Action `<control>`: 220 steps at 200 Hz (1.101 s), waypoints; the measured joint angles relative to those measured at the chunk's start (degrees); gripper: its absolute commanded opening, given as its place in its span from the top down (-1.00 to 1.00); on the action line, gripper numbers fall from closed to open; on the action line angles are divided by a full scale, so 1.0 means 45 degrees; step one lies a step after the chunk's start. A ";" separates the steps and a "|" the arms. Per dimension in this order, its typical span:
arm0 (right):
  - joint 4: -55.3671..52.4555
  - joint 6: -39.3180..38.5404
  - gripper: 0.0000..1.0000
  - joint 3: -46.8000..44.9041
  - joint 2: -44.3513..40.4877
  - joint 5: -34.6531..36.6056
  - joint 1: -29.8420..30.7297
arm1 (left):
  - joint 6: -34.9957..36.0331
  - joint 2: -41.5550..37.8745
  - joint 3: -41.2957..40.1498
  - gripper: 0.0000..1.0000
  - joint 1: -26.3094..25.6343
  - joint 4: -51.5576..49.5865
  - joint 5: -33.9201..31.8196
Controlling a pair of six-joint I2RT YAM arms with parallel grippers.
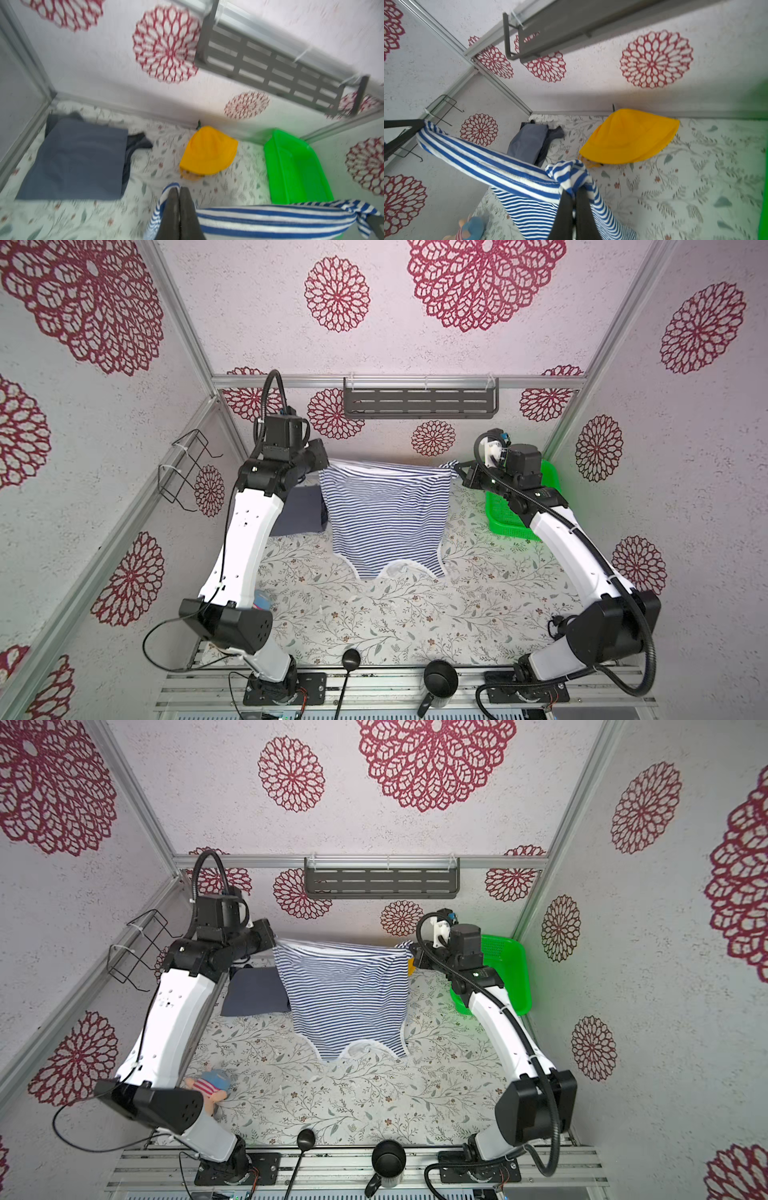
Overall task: Fold and stack tank tops
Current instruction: Smooth out the tank top at the center of the table.
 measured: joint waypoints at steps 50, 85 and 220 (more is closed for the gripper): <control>0.1511 0.0097 1.00 0.2783 0.0481 -0.0947 -0.0330 | 0.0296 0.0636 0.3172 1.00 0.0204 0.0733 0.1195; 0.1676 0.0053 1.00 0.0248 -0.2725 -0.1778 -0.0350 | 0.0486 -0.3779 -0.1885 1.00 0.0141 0.1763 0.1579; -0.4328 0.2671 -0.19 -1.0914 -1.2298 -0.3109 -0.0311 | -0.1734 -1.6160 -1.7184 -0.13 -0.1729 0.0704 0.3633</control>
